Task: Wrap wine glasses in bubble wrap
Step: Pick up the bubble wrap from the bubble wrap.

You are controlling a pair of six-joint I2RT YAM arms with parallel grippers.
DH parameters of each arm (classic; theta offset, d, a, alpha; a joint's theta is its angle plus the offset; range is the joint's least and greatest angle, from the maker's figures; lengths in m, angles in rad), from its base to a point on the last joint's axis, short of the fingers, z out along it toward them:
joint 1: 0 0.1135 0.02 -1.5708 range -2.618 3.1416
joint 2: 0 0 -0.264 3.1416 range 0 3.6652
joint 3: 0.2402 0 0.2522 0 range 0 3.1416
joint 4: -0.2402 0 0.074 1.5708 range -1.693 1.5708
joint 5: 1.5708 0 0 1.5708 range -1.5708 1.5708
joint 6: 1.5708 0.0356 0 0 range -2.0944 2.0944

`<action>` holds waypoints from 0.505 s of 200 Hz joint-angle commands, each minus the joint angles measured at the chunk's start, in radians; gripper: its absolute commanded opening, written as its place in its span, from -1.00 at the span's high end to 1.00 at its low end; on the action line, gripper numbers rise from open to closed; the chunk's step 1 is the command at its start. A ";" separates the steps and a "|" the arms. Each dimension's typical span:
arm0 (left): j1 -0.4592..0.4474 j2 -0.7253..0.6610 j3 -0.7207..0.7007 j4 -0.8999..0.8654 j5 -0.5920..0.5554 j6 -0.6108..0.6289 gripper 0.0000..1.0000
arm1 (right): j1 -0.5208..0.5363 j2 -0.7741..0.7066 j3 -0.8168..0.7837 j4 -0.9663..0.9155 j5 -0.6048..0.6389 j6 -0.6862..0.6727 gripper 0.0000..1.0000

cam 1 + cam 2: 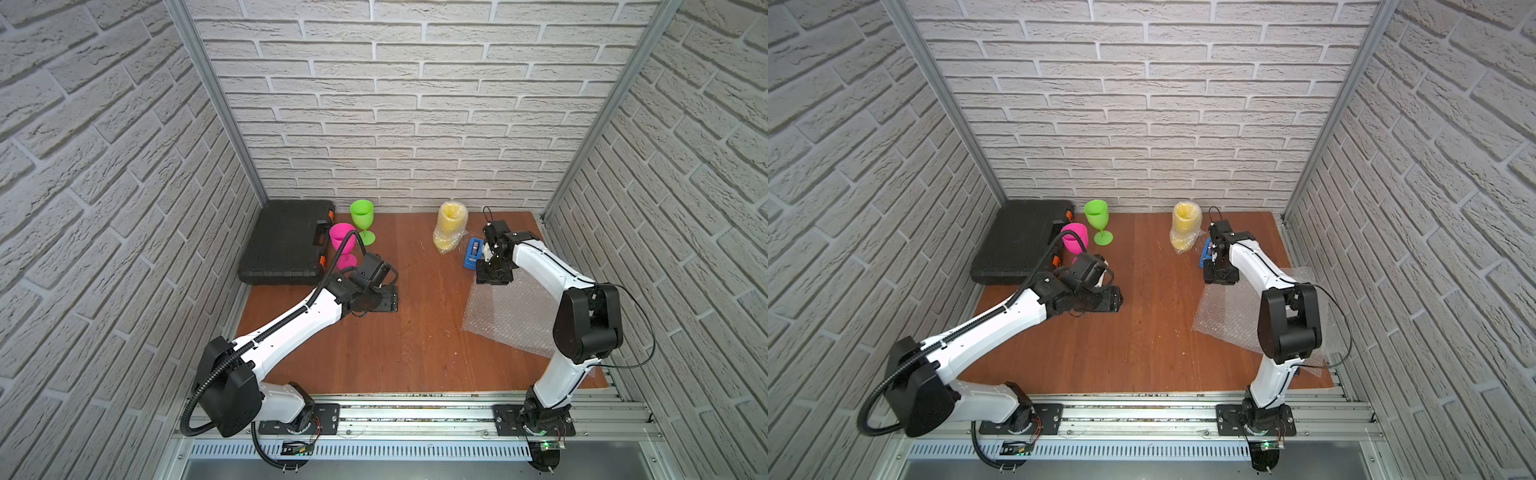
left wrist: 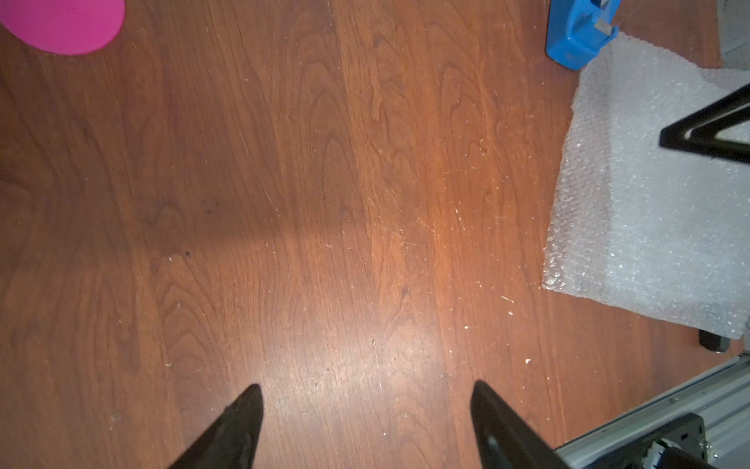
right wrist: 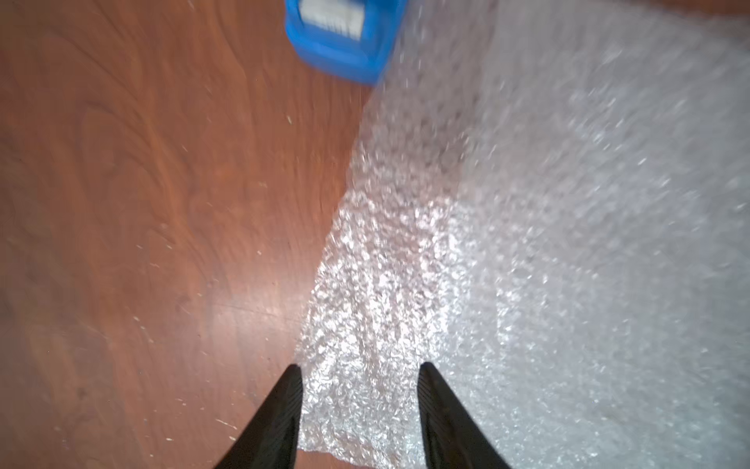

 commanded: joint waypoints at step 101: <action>0.017 -0.019 -0.026 0.031 -0.007 -0.013 -0.58 | 0.080 0.147 -0.115 0.148 -0.012 0.051 0.29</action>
